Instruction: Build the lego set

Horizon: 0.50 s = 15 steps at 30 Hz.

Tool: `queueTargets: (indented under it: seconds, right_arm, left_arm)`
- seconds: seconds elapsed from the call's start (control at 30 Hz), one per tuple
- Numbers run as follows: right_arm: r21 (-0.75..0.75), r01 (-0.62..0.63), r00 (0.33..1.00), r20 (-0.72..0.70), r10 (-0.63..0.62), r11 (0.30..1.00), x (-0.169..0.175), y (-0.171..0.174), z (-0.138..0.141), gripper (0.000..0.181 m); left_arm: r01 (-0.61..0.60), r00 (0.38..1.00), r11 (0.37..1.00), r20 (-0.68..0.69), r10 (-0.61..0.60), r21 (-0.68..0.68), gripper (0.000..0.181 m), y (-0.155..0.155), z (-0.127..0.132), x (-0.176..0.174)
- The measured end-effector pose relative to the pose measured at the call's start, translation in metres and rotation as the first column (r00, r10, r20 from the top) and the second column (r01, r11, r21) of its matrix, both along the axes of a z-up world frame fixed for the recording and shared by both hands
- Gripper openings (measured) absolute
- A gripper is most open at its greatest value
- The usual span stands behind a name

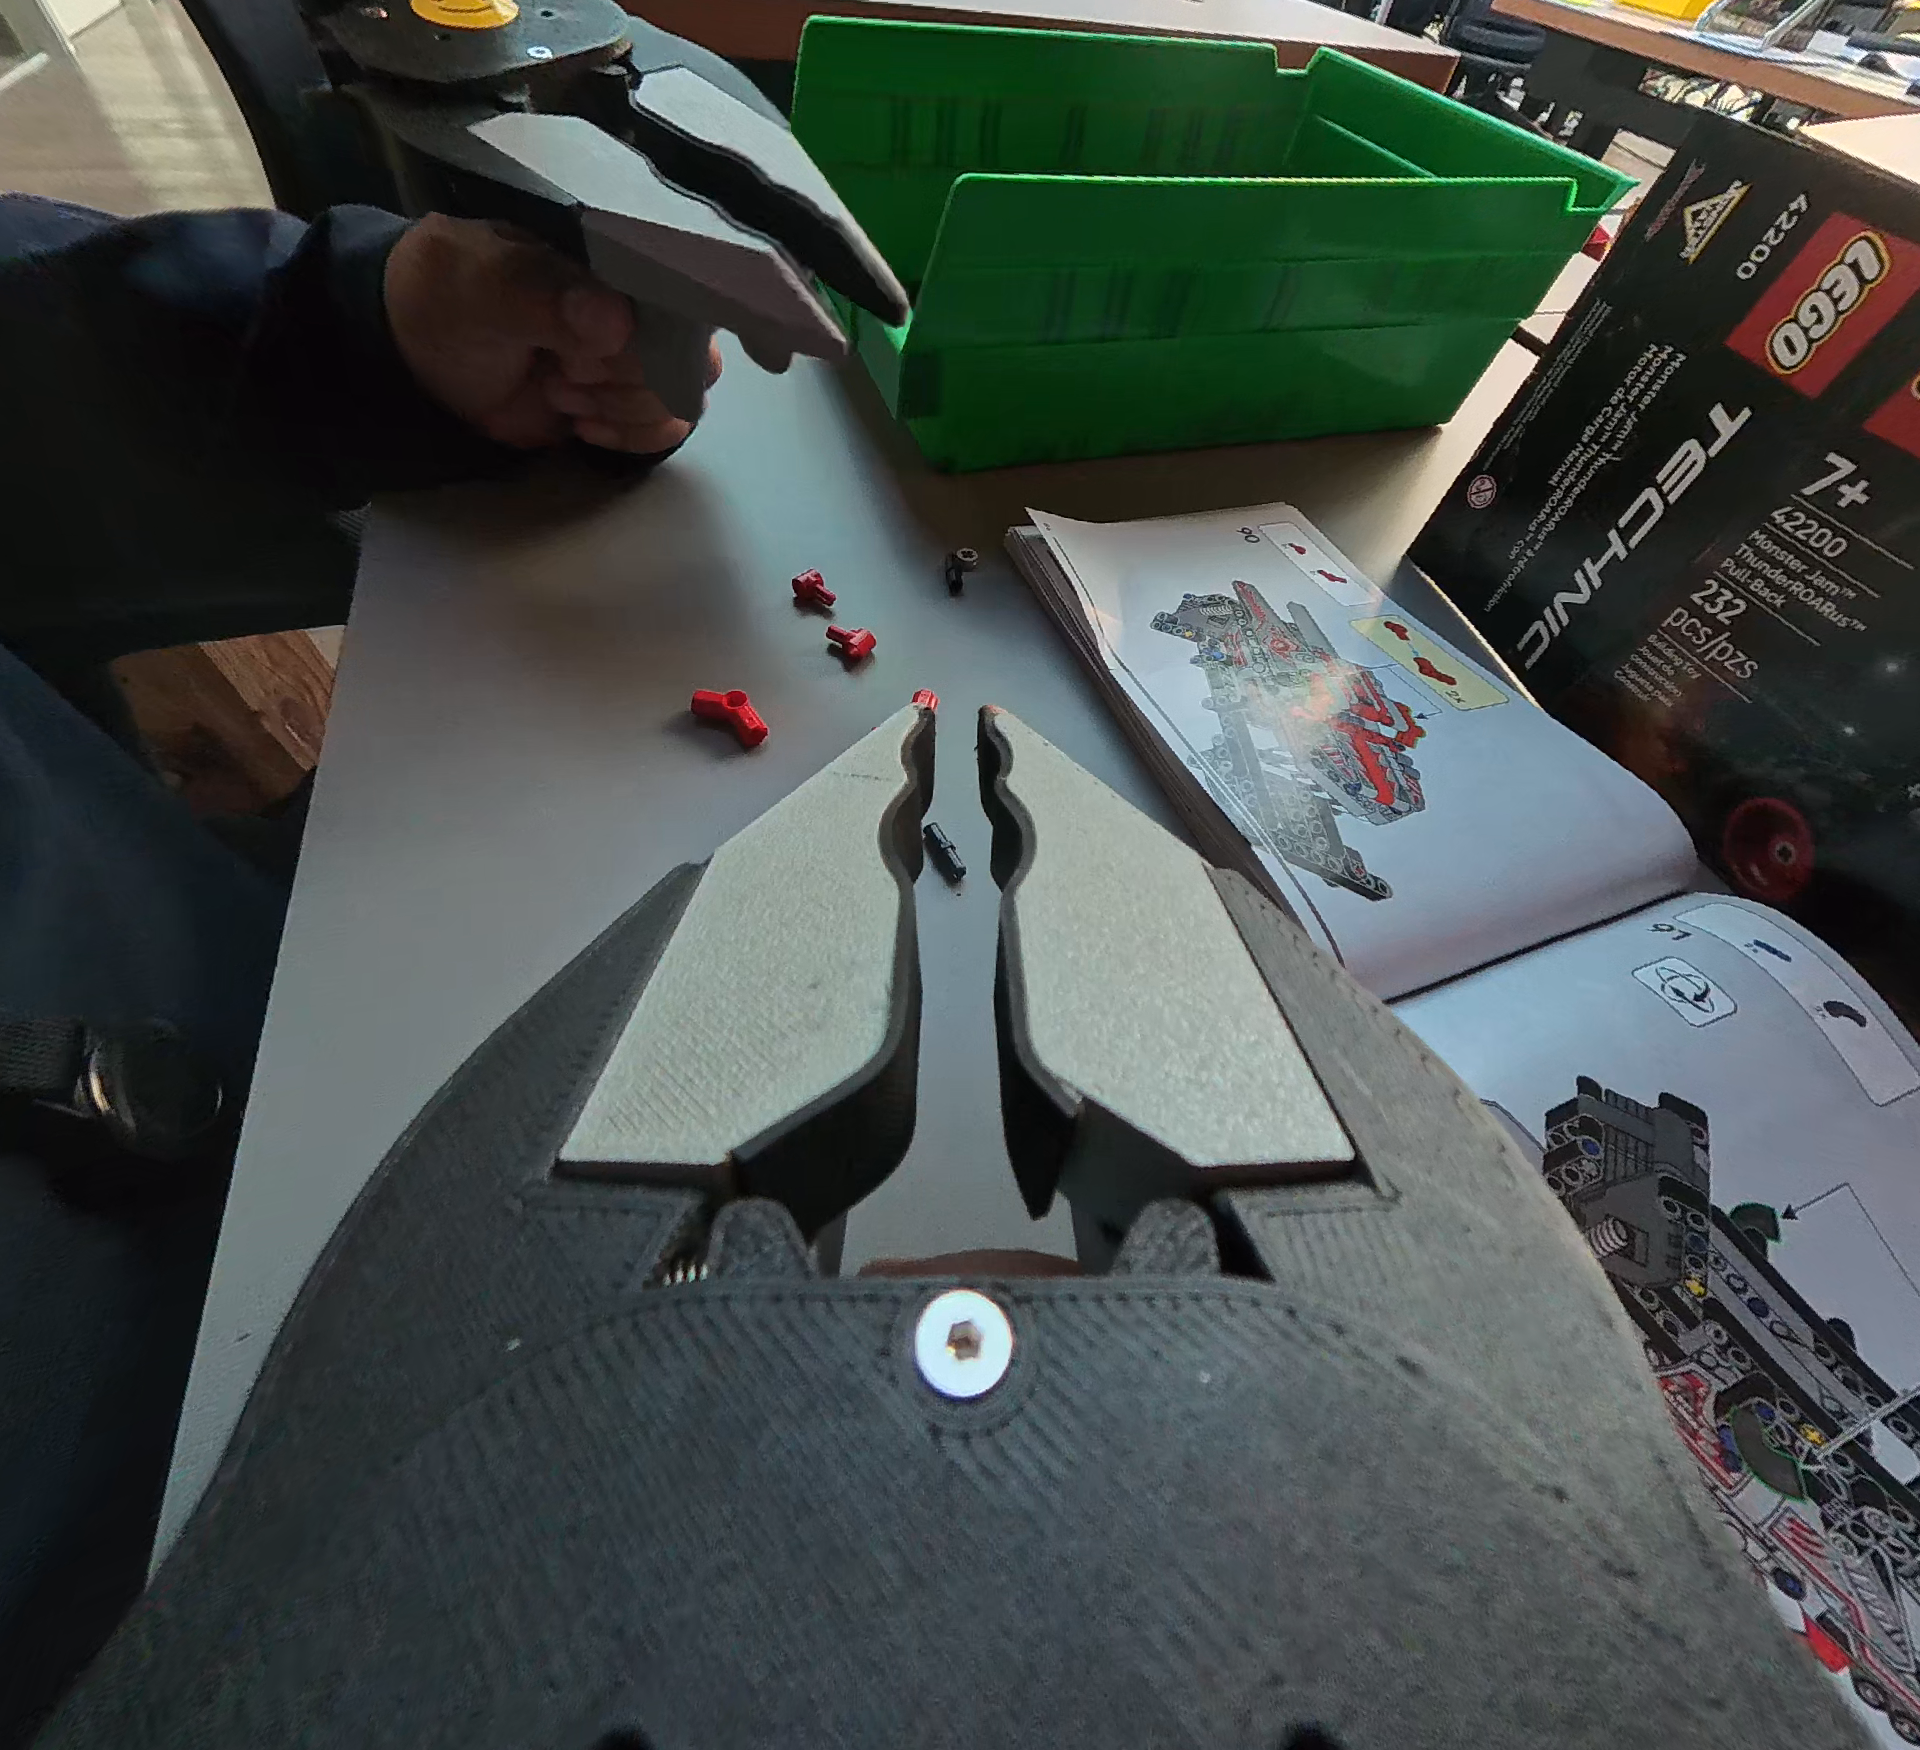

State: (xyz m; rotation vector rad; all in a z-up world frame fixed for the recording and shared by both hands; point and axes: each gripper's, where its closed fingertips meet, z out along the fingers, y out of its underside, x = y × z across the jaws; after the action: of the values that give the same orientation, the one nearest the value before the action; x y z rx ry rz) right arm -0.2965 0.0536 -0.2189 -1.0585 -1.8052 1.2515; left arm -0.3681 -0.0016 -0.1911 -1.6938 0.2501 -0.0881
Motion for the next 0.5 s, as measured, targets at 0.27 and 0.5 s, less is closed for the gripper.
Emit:
queueTargets:
  seconds: [0.27,0.5]
  right_arm:
    - [0.022,0.005,1.0,-0.023,-0.004,1.0,0.001,-0.001,0.002,0.006]
    - [0.053,0.015,0.999,-0.035,-0.014,0.998,0.008,-0.004,0.002,0.004]
  left_arm:
    - [0.153,0.988,0.962,0.007,-0.155,-0.225,0.016,-0.016,-0.031,0.041]
    - [0.1,0.994,0.867,0.078,-0.071,-0.489,0.014,-0.015,-0.07,0.047]
